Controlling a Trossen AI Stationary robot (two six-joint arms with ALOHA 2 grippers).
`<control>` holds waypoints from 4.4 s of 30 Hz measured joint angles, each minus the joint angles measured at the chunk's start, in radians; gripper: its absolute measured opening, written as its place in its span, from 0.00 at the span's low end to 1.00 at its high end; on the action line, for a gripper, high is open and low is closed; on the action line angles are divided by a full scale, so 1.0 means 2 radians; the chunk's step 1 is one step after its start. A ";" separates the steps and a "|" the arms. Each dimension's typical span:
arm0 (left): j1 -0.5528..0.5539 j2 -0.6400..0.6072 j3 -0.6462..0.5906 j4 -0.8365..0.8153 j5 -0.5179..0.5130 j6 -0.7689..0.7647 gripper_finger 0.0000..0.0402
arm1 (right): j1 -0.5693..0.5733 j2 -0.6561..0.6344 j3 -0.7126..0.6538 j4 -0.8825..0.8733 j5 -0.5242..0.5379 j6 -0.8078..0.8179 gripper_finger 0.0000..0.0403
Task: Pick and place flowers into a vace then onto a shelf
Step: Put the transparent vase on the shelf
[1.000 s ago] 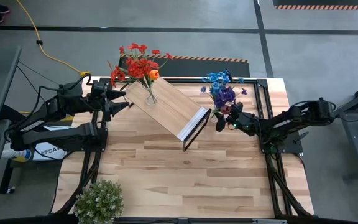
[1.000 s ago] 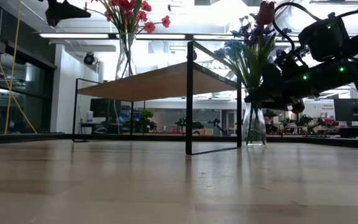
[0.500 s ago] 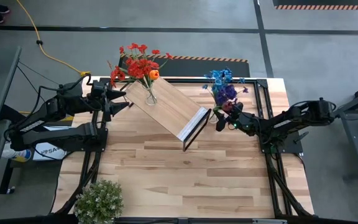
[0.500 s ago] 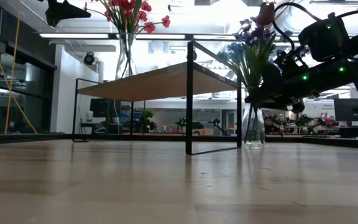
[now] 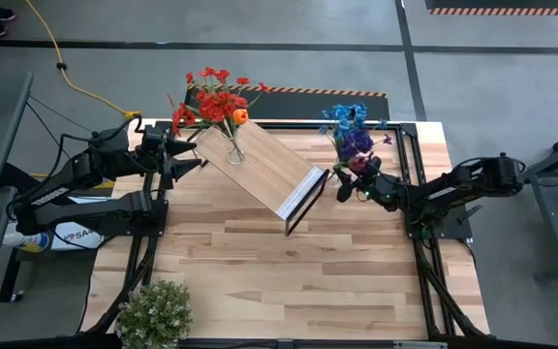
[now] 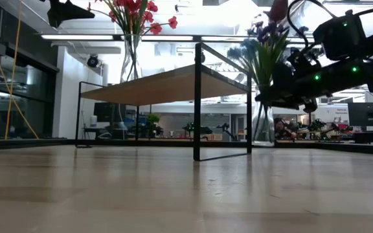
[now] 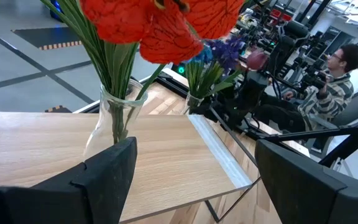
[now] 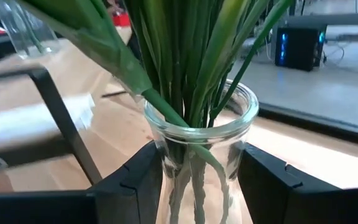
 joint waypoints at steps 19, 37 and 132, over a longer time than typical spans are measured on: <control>0.000 0.000 0.000 -0.005 0.000 0.000 0.89 | -0.077 -0.181 0.201 -0.379 -0.101 -0.088 0.42; 0.000 0.000 0.000 -0.005 0.000 -0.001 0.89 | -0.082 -0.127 0.421 -0.537 -0.215 -0.063 0.42; 0.000 0.000 0.000 -0.023 0.000 0.001 0.89 | 0.050 0.037 0.377 -0.347 -0.173 -0.086 0.45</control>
